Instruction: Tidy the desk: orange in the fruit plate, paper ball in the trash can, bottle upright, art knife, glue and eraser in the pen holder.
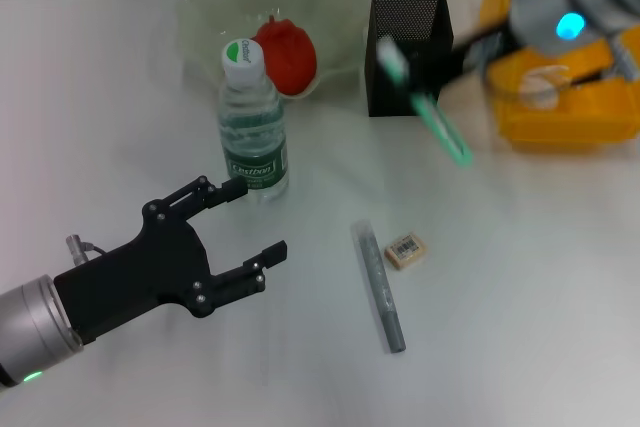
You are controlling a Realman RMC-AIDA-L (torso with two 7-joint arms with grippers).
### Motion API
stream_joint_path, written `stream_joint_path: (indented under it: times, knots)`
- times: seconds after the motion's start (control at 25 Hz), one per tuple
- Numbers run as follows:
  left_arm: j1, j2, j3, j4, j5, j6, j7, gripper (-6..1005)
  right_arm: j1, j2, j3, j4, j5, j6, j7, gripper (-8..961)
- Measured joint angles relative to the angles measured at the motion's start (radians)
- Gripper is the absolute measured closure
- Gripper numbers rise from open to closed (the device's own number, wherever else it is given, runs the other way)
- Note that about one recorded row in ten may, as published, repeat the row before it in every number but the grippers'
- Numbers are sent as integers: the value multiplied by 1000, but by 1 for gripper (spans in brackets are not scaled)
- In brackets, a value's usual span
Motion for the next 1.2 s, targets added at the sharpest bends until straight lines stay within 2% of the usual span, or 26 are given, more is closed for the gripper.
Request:
stream_joint_path:
  times: [0.04, 0.08, 0.2, 0.24, 0.28, 0.36, 0.4, 0.44, 0.48, 0.56, 0.68, 0.84, 0.96, 1.04, 1.2]
  knots:
    - [-3, 0, 0, -2, 0, 0, -2, 214, -95, 1, 16, -136, 62, 90, -67, 774]
    - [-3, 0, 0, -2, 0, 0, -2, 214, -95, 1, 16, -136, 62, 90, -67, 772]
    - [-4, 0, 0, -3, 0, 0, -4, 214, -252, 0, 11, -227, 248, 339, -270, 766]
    - [-4, 0, 0, -3, 0, 0, -4, 214, -327, 1, 4, -202, 436, 500, -469, 764]
    - [-5, -1, 0, -3, 0, 0, -4, 214, -327, 1, 4, -202, 436, 500, -469, 762]
    - [-7, -1, 0, -3, 0, 0, -6, 214, -359, 2, 1, -91, 704, 619, -731, 759]
    - [-9, -1, 0, -3, 0, 0, -7, 214, -360, 2, 3, -34, 820, 640, -850, 757]
    - [-9, -1, 0, -3, 0, 0, -8, 214, -350, 2, 6, 89, 1030, 645, -1080, 755]
    - [-10, -1, 1, -3, 0, 0, -9, 214, -350, 2, 6, 89, 1030, 645, -1080, 753]
    - [-10, -2, 3, -3, 0, 0, -9, 214, -334, 2, 8, 208, 1225, 629, -1300, 749]
    - [-10, -2, 4, -3, 1, 0, -10, 214, -304, 3, 5, 363, 1424, 599, -1542, 744]
    - [-8, -1, 6, -3, 2, 0, -11, 214, -244, 3, 13, 610, 1622, 530, -1747, 736]
    - [-4, -1, 7, -4, 4, 0, -11, 214, -227, 2, 17, 678, 1674, 514, -1802, 731]
    - [-2, -1, 7, -5, 6, 0, -11, 215, -190, 1, 21, 779, 1732, 505, -1860, 727]
    - [0, -1, 7, -5, 6, 1, -11, 215, -161, 1, 23, 849, 1746, 492, -1875, 720]
